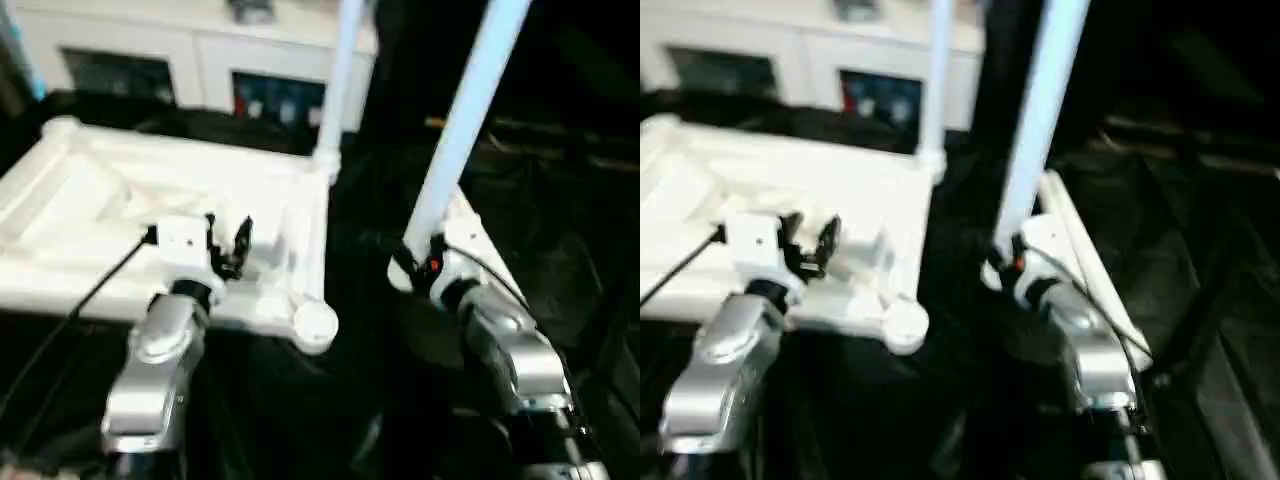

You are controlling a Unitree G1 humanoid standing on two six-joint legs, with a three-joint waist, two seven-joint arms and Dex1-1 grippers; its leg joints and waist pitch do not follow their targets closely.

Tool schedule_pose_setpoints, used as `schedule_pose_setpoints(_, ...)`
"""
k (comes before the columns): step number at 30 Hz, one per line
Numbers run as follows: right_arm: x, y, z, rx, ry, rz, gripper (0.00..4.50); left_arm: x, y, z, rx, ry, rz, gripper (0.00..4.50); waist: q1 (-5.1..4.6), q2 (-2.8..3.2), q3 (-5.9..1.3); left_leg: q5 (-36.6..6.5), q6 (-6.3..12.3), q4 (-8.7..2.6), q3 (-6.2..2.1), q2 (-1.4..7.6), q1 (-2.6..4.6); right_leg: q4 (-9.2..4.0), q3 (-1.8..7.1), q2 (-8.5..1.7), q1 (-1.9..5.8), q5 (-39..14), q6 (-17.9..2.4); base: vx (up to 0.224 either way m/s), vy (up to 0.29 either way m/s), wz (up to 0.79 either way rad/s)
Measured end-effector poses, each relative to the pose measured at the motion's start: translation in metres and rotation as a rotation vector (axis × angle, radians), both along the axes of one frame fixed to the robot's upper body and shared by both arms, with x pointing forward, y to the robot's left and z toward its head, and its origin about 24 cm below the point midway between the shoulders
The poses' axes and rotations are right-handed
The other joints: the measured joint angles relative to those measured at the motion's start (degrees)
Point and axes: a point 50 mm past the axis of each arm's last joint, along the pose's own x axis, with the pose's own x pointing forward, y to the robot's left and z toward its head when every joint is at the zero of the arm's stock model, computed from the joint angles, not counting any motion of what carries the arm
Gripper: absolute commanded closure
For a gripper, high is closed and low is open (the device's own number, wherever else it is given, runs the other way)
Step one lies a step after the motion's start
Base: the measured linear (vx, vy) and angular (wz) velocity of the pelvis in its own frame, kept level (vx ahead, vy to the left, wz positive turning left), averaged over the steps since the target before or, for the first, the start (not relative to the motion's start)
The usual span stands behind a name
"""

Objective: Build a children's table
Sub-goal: Move to table

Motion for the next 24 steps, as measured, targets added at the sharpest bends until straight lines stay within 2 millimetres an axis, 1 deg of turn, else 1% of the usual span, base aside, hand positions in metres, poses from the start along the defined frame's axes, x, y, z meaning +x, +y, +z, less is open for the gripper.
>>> schedule_pose_setpoints(2,-0.001,0.003,0.0,0.003,0.001,0.014,2.61,0.0,-0.001,0.001,0.019,0.003,-0.1,1.24,0.3,0.32,0.23,0.58,0.13,-0.54,0.96,0.45,0.18,-0.01,-0.31,-0.38,0.11,-0.04,-0.33,-0.075,-0.049,0.14)
schedule_pose_setpoints(3,-0.001,0.001,-0.001,-0.003,0.004,0.011,2.61,0.002,-0.004,0.003,0.045,0.006,-0.175,1.14,0.63,0.43,0.4,1.0,-0.21,-0.99,1.62,0.71,0.56,-0.03,-0.49,-0.67,0.29,0.05,-0.38,-0.091,-0.042,0.14)
schedule_pose_setpoints(4,-0.001,-0.002,-0.001,-0.01,0.003,0.008,2.61,0.002,-0.006,0.003,0.067,0.011,-0.227,1.04,0.8,0.52,0.52,1.11,-0.3,-1.21,2.26,0.96,0.95,0.01,-0.56,-0.87,0.51,0.13,-0.37,-0.091,-0.042,0.14)
schedule_pose_setpoints(5,-0.001,-0.005,0.0,-0.015,0.002,0.003,2.61,0.004,-0.009,0.004,0.093,0.02,-0.288,0.92,0.9,0.6,0.59,1.19,-0.44,-1.38,2.52,1.05,1.12,0.03,-0.65,-1.02,0.67,0.05,-0.17,-0.091,-0.038,0.11)
schedule_pose_setpoints(6,0.0,-0.008,0.0,-0.022,-0.001,0.003,2.61,0.007,-0.012,0.003,0.141,0.04,-0.391,0.84,1.08,0.61,0.61,1.3,-0.51,-1.6,2.62,1.07,1.24,0.03,-0.69,-1.1,0.69,0.01,-0.04,-0.083,-0.036,0.09)
schedule_pose_setpoints(8,0.001,-0.009,0.003,-0.034,-0.009,0.015,2.61,0.01,-0.012,0.002,0.228,0.091,-0.55,0.71,1.1,0.72,0.7,2.01,-0.65,-2.0,2.55,1.09,1.11,0.02,-0.78,-1.09,0.63,0.14,-0.03,-0.082,-0.035,0.06)
schedule_pose_setpoints(9,0.002,-0.012,0.004,-0.053,-0.016,0.028,2.61,0.011,-0.011,0.0,0.278,0.14,-0.668,0.59,1.12,0.83,0.78,2.23,-0.74,-2.06,2.48,1.09,1.03,0.02,-0.83,-1.09,0.62,0.38,0.0,-0.071,-0.027,0.0)
schedule_pose_setpoints(10,0.002,-0.014,0.005,-0.065,-0.021,0.03,2.61,0.012,-0.009,-0.001,0.294,0.165,-0.717,0.48,1.11,0.93,0.83,2.34,-0.77,-2.13,2.48,1.08,1.03,0.02,-0.83,-1.09,0.62,0.46,-0.02,-0.071,-0.027,0.0)
schedule_pose_setpoints(12,0.002,-0.018,0.005,-0.082,-0.025,0.044,2.61,0.015,-0.005,-0.004,0.361,0.233,-0.83,0.48,1.09,1.13,0.95,2.7,-0.85,-2.21,2.45,1.1,0.97,0.03,-0.88,-1.08,0.57,0.68,-0.12,0.0,0.0,0.0)
schedule_pose_setpoints(14,0.002,-0.02,0.006,-0.092,-0.026,0.064,2.61,0.02,0.001,-0.007,0.425,0.285,-0.895,0.48,1.07,1.27,1.03,3.07,-0.85,-2.38,2.46,1.08,0.9,-0.05,-0.89,-1.08,0.51,0.91,-0.19,0.0,0.0,0.0)
schedule_pose_setpoints(15,0.002,-0.02,0.006,-0.099,-0.027,0.074,2.61,0.023,0.005,-0.008,0.454,0.304,-0.913,0.59,1.02,1.3,1.05,3.17,-0.88,-2.66,2.47,1.08,0.91,-0.29,-0.9,-1.06,0.51,1.03,-0.25,0.0,0.0,0.0)
schedule_pose_setpoints(16,0.002,-0.021,0.006,-0.104,-0.029,0.083,2.61,0.027,0.007,-0.007,0.492,0.316,-0.938,0.8,1.07,1.34,1.08,3.31,-0.92,-2.78,2.45,1.08,0.87,-0.46,-0.97,-1.05,0.51,1.19,-0.27,0.0,0.0,0.0)
schedule_pose_setpoints(19,0.0,-0.021,0.007,-0.115,-0.032,0.135,2.61,0.042,0.017,-0.002,0.585,0.355,-0.992,0.86,1.09,1.41,1.1,3.44,-0.87,-3.03,2.46,1.09,0.79,-0.82,-1.02,-1.02,0.5,1.52,-0.6,0.0,0.0,0.0)
schedule_pose_setpoints(22,-0.001,-0.02,0.006,-0.119,-0.028,0.163,2.61,0.049,0.022,0.003,0.606,0.389,-1.041,1.21,1.09,1.47,1.11,3.47,-0.79,-3.02,2.49,1.08,0.66,-0.97,-1.02,-1.04,0.5,1.45,-0.6,0.0,0.0,0.0)
schedule_pose_setpoints(24,-0.002,-0.018,0.005,-0.121,-0.025,0.177,2.61,0.051,0.023,0.001,0.607,0.423,-1.075,1.29,1.09,1.52,1.13,3.47,-0.79,-3.02,2.51,1.08,0.53,-1.11,-1.04,-1.04,0.47,1.44,-0.6,0.0,0.0,0.0)
